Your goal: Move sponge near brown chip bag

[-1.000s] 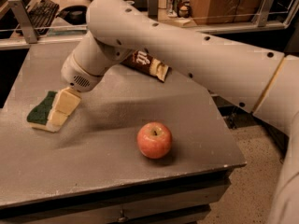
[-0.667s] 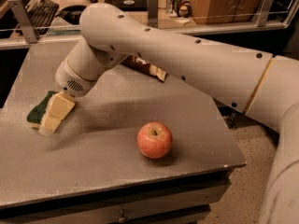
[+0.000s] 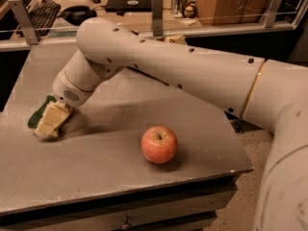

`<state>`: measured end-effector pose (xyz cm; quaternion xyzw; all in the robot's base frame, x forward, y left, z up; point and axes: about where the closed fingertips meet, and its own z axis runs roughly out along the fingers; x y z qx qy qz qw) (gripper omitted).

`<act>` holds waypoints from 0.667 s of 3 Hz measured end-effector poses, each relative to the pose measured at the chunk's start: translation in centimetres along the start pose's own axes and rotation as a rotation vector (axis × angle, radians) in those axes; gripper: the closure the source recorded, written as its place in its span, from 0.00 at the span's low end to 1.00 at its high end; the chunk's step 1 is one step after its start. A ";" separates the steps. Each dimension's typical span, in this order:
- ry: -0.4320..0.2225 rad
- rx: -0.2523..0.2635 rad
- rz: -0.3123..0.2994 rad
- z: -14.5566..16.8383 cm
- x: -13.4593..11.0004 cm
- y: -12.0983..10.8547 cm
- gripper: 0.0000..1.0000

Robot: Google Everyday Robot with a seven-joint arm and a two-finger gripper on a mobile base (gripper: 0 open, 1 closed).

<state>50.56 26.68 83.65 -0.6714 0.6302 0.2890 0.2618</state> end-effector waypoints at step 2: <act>-0.013 0.082 0.018 -1.8 0.2 -1.3 0.85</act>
Offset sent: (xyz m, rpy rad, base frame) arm 0.0279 -0.0313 0.0224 0.0287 -0.0774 -0.1398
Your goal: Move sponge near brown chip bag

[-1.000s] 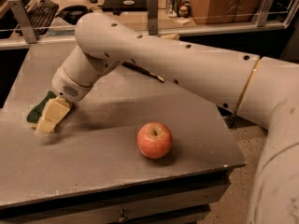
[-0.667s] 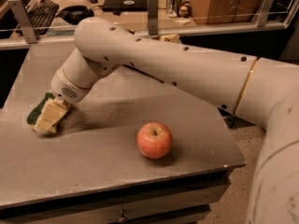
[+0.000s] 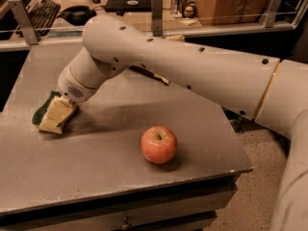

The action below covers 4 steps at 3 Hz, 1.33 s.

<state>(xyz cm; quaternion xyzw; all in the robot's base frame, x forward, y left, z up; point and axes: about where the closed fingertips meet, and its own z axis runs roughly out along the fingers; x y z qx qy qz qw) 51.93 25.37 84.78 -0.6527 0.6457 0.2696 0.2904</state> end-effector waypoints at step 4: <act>0.150 0.263 0.087 -15.5 9.4 -4.8 1.00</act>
Offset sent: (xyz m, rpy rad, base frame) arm 0.0474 -0.1068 0.0455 -0.0912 -0.1435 -0.1669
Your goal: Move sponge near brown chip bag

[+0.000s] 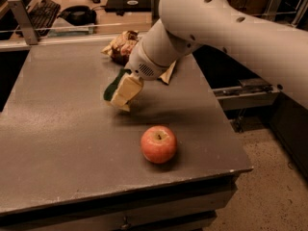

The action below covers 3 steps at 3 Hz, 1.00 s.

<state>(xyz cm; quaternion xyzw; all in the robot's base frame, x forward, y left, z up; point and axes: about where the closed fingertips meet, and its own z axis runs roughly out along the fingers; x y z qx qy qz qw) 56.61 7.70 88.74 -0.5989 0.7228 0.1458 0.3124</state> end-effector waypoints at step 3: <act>0.028 0.153 0.146 -6.4 9.5 -6.4 1.00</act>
Offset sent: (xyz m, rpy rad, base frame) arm 0.0370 -0.1617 0.0042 -0.0005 -0.0368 -0.2668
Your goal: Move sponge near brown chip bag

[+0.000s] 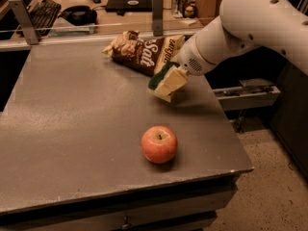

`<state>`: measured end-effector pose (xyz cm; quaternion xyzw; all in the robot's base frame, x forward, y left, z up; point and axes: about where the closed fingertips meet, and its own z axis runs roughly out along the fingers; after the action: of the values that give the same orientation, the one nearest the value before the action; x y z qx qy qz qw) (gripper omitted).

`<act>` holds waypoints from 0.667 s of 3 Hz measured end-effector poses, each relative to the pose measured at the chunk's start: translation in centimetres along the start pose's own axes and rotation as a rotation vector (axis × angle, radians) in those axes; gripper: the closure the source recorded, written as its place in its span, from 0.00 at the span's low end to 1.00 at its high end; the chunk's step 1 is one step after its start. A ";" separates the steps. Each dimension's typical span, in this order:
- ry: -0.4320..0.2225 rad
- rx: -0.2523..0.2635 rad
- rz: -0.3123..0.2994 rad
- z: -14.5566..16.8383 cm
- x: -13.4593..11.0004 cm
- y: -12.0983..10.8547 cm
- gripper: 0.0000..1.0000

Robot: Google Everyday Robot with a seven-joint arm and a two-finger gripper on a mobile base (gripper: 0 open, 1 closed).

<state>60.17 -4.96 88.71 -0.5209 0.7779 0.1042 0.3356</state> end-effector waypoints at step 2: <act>0.003 -0.015 0.039 2.5 1.4 -2.1 0.85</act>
Offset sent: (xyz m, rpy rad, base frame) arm 0.0389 -0.0128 -0.0456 0.0265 0.0717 -0.0383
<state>62.72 -5.65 86.31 -0.5081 0.7878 0.1160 0.3284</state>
